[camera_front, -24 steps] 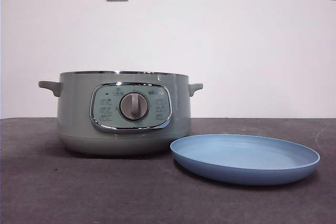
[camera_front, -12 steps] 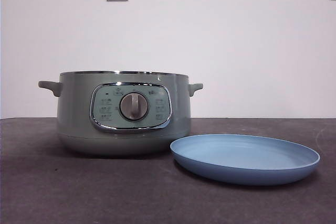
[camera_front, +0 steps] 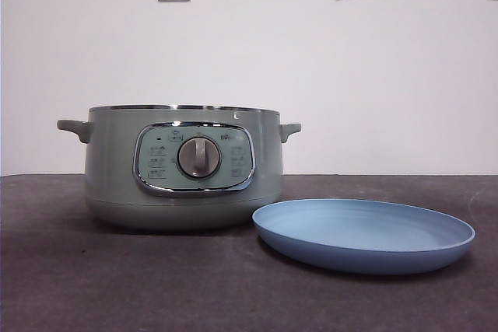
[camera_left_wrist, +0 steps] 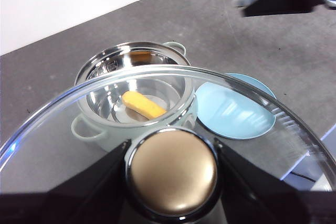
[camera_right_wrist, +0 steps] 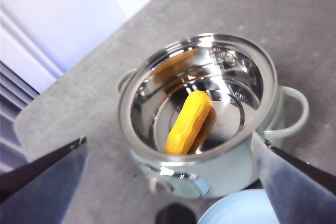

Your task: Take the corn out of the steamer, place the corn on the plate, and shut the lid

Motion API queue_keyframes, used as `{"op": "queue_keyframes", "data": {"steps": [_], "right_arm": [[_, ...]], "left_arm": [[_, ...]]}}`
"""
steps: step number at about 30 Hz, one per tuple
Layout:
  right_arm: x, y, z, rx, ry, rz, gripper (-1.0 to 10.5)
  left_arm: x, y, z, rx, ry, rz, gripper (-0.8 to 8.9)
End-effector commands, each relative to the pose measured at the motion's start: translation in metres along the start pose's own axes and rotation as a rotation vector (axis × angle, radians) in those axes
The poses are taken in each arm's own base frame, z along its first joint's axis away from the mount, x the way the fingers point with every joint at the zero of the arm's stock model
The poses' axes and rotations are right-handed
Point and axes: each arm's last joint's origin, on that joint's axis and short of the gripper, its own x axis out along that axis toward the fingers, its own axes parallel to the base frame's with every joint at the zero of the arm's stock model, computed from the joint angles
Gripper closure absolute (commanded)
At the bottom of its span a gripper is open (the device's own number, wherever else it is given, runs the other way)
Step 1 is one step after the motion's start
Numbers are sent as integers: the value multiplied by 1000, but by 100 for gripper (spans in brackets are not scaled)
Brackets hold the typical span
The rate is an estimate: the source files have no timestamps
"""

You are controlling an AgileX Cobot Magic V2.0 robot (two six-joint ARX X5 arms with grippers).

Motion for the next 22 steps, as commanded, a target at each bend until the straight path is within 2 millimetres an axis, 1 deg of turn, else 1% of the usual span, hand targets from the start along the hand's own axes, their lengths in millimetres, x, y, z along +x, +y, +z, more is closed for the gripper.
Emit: {"op": "queue_keyframes", "data": {"steps": [1,8,12,14,17,20,22], "right_arm": [[34,4,11,3,32,-3,370],[113,20,42,-59,80,-42,371],[154,25,48,-98,123,-92,371],[175,27,46,-109,145,-111,376],[201,25,36,-113,177,-128,379],[221,21,22,-117,216,-156,379],[239,16,5,-111,270,-162,379]], "left_arm": [[-11,-2,-1,-3,-53,5,821],[-26,-7,-12,-5,-67,8,821],[-32,-8,-16,-6,-70,16,821],[-34,-9,-17,-7,-77,17,821],[-36,-9,-18,-6,-82,17,821],[-36,-9,-18,-6,-80,17,821],[-36,-9,-19,-8,-71,16,821]]}}
